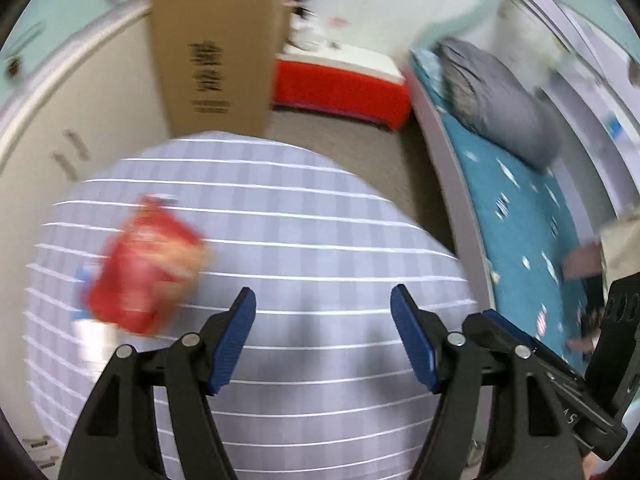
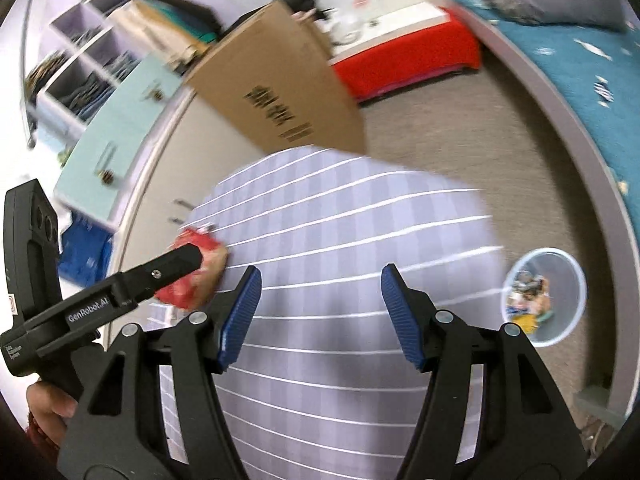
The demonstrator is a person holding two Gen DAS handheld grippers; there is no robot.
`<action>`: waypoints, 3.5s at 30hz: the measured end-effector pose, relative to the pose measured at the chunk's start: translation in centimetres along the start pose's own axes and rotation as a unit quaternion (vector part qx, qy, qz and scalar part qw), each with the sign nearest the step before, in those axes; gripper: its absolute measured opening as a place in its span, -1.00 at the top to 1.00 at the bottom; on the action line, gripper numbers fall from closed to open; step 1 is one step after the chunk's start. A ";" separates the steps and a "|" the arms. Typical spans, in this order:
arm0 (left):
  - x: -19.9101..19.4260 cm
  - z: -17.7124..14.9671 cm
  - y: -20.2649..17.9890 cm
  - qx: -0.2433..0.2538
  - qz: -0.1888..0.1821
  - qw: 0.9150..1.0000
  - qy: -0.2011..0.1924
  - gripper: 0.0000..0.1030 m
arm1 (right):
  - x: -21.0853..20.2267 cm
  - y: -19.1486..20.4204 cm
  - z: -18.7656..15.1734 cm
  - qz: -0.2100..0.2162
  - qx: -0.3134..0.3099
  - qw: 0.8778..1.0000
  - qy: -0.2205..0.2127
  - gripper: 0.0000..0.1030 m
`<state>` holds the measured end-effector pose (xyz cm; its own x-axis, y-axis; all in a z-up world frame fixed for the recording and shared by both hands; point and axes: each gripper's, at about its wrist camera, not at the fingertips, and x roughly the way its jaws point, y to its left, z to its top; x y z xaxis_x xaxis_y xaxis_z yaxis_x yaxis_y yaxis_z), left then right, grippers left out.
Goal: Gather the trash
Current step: 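Move both open grippers back over the table, then grasp the red-white wrapper with the left gripper while the right grasps the red snack bag, then carry the red wrapper and red snack bag in both grippers over the bucket, then open both grippers to drop the wrapper and snack bag into the bucket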
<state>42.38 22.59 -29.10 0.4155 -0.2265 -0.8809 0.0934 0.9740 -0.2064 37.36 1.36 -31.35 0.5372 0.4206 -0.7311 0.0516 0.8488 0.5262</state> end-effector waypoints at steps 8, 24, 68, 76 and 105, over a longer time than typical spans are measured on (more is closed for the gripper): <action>-3.3 1.1 13.7 -0.095 0.045 0.994 -0.023 -0.33 | 6.6 10.4 -0.8 0.021 -0.048 0.998 0.025 -0.30; -1.2 2.2 22.3 -0.117 0.062 0.991 -0.004 -0.31 | 16.4 17.9 -1.2 -0.071 -0.040 0.996 0.047 -0.57; 7.0 6.5 6.5 0.030 0.000 0.998 0.047 0.81 | 9.1 4.9 3.7 0.001 0.021 0.999 0.050 -0.41; 6.8 4.1 -5.6 0.053 -0.053 0.996 0.042 0.81 | 0.6 -4.4 5.4 -0.008 0.057 0.998 0.008 -0.41; 21.0 -6.8 -34.1 0.160 -0.090 0.964 0.192 0.81 | -8.7 -33.7 0.9 -0.140 0.198 0.970 0.016 -0.59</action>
<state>41.74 -15.42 -43.41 0.0070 -0.3162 -0.9487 0.4318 0.8566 -0.2823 31.67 -31.18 -42.33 0.4293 0.2070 -0.8791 0.5141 0.7443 0.4263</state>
